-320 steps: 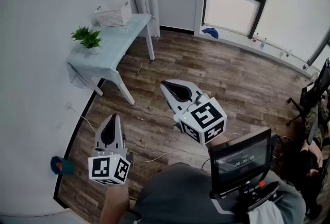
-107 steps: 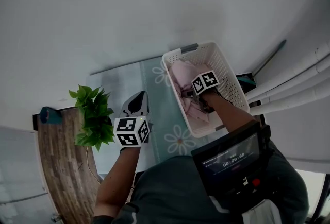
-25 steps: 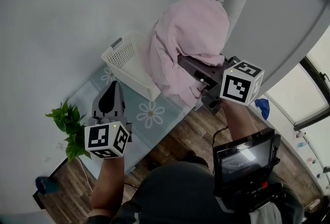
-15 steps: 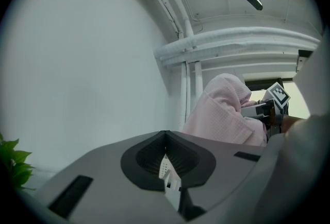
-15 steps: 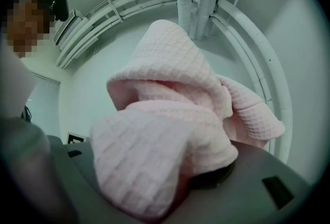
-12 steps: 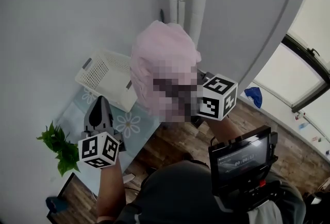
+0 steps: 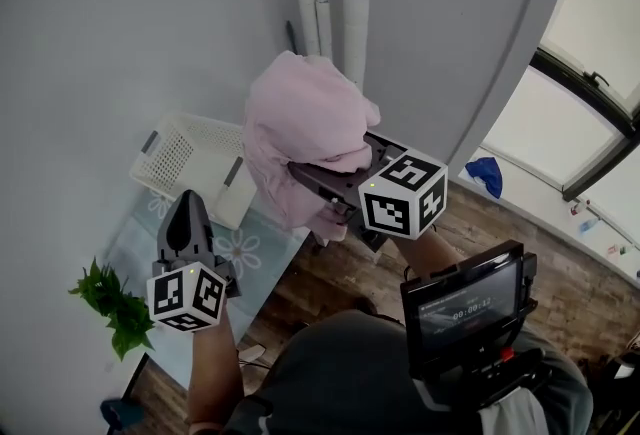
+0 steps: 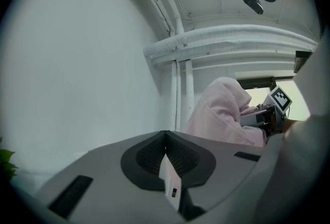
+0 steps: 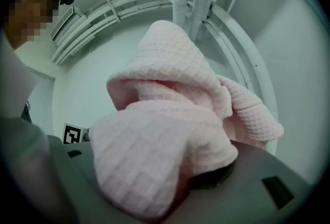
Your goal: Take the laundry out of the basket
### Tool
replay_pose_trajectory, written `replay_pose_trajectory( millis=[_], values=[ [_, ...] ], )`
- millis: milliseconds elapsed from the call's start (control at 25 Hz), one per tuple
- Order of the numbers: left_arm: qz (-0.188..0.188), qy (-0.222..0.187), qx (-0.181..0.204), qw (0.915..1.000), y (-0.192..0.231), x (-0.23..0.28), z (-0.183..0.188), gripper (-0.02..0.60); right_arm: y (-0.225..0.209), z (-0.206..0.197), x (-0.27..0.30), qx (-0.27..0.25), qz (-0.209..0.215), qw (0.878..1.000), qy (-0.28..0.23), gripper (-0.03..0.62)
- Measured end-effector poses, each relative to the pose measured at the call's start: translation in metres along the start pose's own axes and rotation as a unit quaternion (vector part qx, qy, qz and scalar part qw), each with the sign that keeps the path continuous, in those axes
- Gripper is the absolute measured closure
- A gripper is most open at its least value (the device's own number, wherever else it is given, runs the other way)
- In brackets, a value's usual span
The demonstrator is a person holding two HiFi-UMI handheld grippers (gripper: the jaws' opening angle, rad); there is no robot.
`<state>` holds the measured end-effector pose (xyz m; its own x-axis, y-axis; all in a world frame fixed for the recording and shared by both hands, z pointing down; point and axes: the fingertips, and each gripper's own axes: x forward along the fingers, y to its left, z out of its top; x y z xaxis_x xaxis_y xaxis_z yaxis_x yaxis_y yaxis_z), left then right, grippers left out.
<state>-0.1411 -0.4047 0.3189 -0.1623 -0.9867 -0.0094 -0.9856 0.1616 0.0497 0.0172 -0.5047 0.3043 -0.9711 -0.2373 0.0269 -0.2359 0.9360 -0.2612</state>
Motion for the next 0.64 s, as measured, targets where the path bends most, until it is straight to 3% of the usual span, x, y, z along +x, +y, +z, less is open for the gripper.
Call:
replay_pose_trajectory(
  millis=[640],
  values=[
    [0.013, 0.006, -0.007, 0.9999, 0.012, -0.003, -0.004, 0.58, 0.006, -0.004, 0.011, -0.005, 0.007, 1.0, 0.0, 0.327]
  ],
)
